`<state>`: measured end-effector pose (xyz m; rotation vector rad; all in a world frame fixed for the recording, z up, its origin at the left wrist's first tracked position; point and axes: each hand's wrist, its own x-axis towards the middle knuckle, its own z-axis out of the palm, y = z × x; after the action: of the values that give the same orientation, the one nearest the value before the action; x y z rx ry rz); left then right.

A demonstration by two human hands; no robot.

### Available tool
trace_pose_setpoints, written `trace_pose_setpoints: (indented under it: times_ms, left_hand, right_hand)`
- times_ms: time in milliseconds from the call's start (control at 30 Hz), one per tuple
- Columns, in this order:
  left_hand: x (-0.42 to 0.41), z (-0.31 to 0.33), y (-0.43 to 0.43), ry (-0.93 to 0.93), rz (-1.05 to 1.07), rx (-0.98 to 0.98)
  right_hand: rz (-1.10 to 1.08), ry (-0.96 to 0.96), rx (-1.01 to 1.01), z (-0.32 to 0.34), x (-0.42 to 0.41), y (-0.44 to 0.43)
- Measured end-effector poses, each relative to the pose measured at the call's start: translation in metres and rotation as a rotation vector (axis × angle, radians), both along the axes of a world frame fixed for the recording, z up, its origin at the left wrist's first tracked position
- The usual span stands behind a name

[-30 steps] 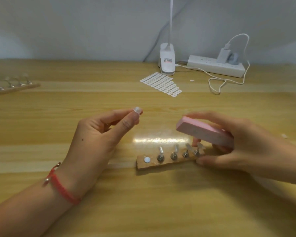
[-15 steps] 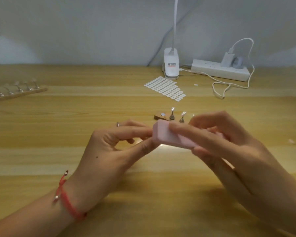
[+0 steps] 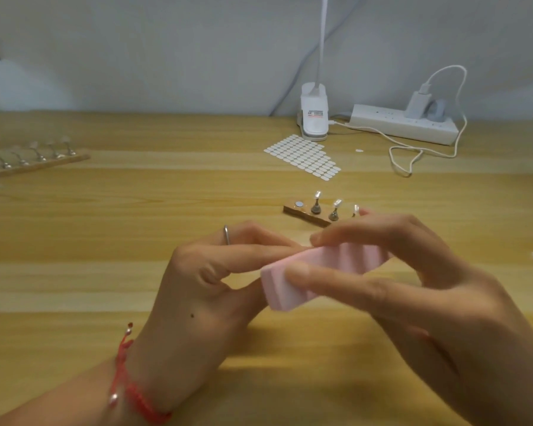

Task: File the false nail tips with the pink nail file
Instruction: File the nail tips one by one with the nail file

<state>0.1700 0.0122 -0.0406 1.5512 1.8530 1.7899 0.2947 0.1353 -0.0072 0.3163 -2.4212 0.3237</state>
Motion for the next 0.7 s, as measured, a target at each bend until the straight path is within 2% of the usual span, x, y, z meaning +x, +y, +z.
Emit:
trace_pose_setpoints:
  times_ms: [33,133,233,367,433,567,700]
  left_hand:
    - [0.0,-0.002,0.0,0.001,0.022,0.021]
    - [-0.001,-0.002,-0.001,0.006,0.012,0.034]
    - [0.0,-0.003,0.0,0.024,-0.013,0.036]
    - [-0.001,-0.002,0.0,0.03,0.024,0.045]
    - [0.0,-0.002,-0.001,0.009,-0.004,0.024]
    - [0.0,-0.003,-0.001,-0.02,0.027,0.038]
    - [0.0,-0.002,-0.001,-0.086,-0.007,0.021]
  right_hand:
    - [-0.078,-0.061,-0.028,-0.011,0.013,0.035]
    - [-0.14,-0.009,-0.066,-0.021,0.017,0.028]
    - [-0.068,-0.001,-0.067,-0.02,0.013,0.024]
    - [-0.1,-0.009,-0.092,-0.022,0.014,0.03]
    - [-0.041,-0.012,-0.093,-0.027,0.013,0.026]
    - [-0.094,0.011,-0.071,-0.022,0.015,0.031]
    - [-0.054,0.001,-0.036,-0.027,0.013,0.024]
